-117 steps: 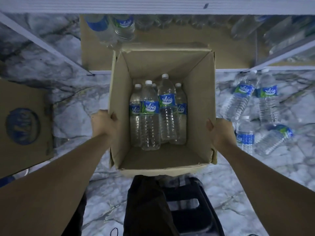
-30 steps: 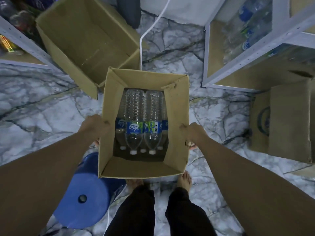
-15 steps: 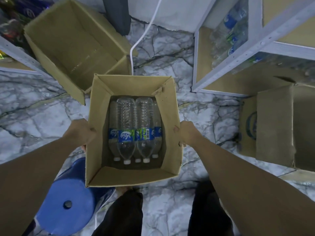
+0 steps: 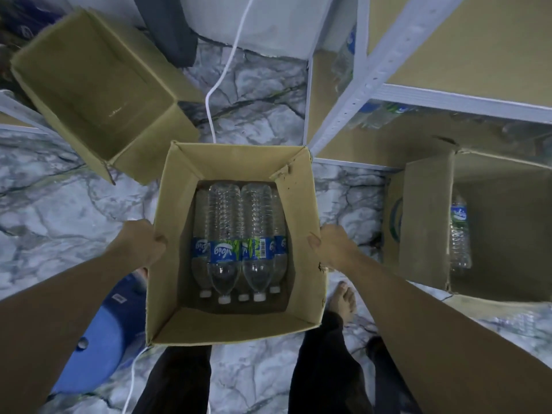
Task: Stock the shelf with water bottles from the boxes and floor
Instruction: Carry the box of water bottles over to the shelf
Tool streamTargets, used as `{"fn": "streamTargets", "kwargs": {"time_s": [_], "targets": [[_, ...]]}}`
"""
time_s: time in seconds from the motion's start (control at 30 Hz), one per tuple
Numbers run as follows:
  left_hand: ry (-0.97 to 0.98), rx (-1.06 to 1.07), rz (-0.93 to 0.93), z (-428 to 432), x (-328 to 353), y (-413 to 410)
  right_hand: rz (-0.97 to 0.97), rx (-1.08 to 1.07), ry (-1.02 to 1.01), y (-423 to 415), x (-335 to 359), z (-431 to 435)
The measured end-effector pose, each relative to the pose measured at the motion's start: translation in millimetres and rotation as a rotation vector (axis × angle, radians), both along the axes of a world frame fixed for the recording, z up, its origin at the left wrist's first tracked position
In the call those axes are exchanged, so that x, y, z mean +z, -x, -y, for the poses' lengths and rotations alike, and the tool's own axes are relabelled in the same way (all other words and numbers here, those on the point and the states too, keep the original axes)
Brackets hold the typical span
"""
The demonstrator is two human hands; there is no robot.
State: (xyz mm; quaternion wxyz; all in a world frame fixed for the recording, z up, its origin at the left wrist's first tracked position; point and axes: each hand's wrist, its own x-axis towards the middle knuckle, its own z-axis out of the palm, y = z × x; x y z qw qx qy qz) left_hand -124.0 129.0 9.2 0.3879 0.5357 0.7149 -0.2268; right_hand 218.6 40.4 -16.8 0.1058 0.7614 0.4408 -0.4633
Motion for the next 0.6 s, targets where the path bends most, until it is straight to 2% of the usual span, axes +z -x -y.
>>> {"fn": "streamTargets", "kwargs": {"time_s": [0.13,0.27,0.6], "targets": [[-0.014,-0.061,-0.027,12,17,-44,0.032,0.038,0.008,-41,18,16],[-0.06,-0.126,-0.083,18,10,-83,0.004,-0.019,-0.008,-85,16,32],[-0.065,-0.106,-0.006,33,-27,-202,0.036,-0.141,0.007,-191,0,52]]}}
